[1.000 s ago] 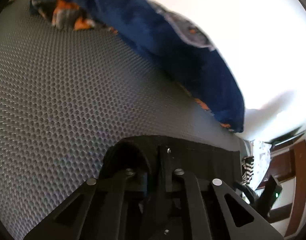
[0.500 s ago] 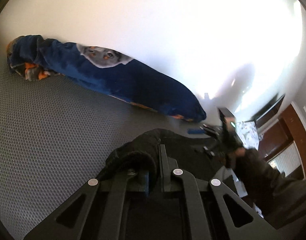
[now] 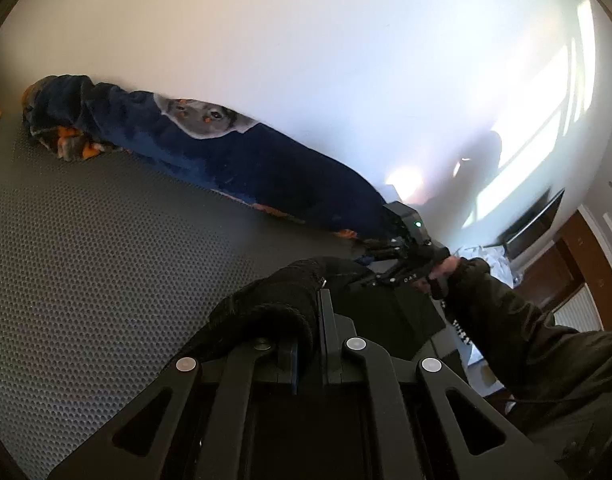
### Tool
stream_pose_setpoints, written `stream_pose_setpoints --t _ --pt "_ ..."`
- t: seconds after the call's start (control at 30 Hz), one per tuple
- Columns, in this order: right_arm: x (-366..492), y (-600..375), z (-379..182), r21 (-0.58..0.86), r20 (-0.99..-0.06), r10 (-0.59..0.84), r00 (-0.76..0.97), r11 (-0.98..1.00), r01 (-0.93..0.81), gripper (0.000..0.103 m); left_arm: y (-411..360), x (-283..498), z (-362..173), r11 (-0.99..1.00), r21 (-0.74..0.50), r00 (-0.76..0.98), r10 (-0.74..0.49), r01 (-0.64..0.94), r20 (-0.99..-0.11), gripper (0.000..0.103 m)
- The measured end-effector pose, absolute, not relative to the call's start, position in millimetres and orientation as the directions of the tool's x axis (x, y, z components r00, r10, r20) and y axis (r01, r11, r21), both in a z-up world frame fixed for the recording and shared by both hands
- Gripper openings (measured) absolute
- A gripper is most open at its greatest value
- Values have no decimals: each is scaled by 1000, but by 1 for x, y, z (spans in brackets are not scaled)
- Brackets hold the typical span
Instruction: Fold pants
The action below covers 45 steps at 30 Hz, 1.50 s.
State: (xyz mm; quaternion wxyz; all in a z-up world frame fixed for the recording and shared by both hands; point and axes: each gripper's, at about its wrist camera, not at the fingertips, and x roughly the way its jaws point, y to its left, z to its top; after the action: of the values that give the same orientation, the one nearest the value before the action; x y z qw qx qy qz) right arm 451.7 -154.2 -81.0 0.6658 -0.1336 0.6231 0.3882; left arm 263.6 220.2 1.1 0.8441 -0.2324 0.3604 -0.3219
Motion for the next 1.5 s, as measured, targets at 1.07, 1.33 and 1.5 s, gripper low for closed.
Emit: stream_pose_setpoints --t 1.07,1.33,1.5 --pt "156 -199 2 -86 -901 101 422 911 -403 9 233 133 -20 789 -471 460 -613 394 -642 11" --pt "108 -193 -50 -51 -933 92 348 924 -380 9 227 91 -68 847 -376 401 -514 375 -758 15" --pt "109 -189 -66 -79 -941 54 335 926 -369 9 215 80 -81 889 -260 403 -410 377 -818 25"
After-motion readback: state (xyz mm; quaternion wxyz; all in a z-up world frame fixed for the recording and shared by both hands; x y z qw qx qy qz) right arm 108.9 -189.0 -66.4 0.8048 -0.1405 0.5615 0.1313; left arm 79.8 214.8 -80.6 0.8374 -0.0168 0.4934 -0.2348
